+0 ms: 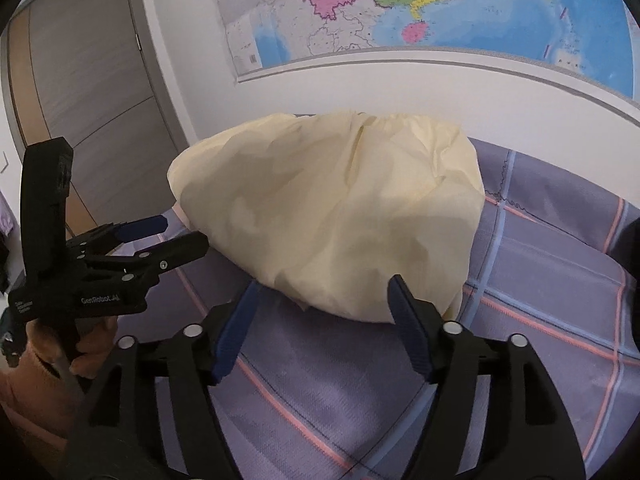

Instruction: Fold large clothes

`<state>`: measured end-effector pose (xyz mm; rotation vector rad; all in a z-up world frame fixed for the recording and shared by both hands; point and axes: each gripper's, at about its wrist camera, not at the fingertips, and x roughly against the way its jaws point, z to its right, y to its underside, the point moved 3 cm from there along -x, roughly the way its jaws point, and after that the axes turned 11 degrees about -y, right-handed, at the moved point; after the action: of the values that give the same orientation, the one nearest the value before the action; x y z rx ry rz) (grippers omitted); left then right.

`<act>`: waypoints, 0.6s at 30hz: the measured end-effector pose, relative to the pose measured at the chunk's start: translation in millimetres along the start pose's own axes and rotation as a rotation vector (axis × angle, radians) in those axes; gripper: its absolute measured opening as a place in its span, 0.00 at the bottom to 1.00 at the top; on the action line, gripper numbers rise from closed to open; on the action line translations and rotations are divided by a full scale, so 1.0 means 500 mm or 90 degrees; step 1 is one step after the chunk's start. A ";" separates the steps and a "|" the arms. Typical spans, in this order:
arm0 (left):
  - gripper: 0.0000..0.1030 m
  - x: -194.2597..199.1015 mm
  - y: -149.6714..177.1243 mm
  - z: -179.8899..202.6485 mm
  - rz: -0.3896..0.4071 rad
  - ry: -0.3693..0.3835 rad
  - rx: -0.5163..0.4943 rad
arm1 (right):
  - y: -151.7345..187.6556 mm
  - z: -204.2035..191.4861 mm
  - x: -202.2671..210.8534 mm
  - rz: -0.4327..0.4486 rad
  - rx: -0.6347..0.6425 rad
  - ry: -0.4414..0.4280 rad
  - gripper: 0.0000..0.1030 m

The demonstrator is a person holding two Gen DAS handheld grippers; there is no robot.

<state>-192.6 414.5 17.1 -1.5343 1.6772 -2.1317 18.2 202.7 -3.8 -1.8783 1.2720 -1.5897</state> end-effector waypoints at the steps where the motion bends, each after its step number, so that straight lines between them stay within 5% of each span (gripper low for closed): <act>1: 0.93 0.003 0.004 0.000 0.000 0.000 0.002 | 0.001 -0.004 0.002 0.003 0.000 -0.001 0.68; 9: 0.93 0.063 0.030 0.011 0.024 -0.012 0.008 | 0.030 -0.036 0.025 0.016 0.010 -0.007 0.77; 13: 0.93 0.089 0.038 0.016 0.035 -0.024 0.009 | 0.043 -0.052 0.040 0.030 0.017 0.003 0.95; 18: 0.93 0.109 0.055 0.017 0.048 -0.030 0.017 | 0.058 -0.062 0.048 0.032 0.021 0.010 0.95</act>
<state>-228.8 366.9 31.7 -1.4770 1.6578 -2.0561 -22.6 176.1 -2.4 -1.8032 1.2805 -1.5924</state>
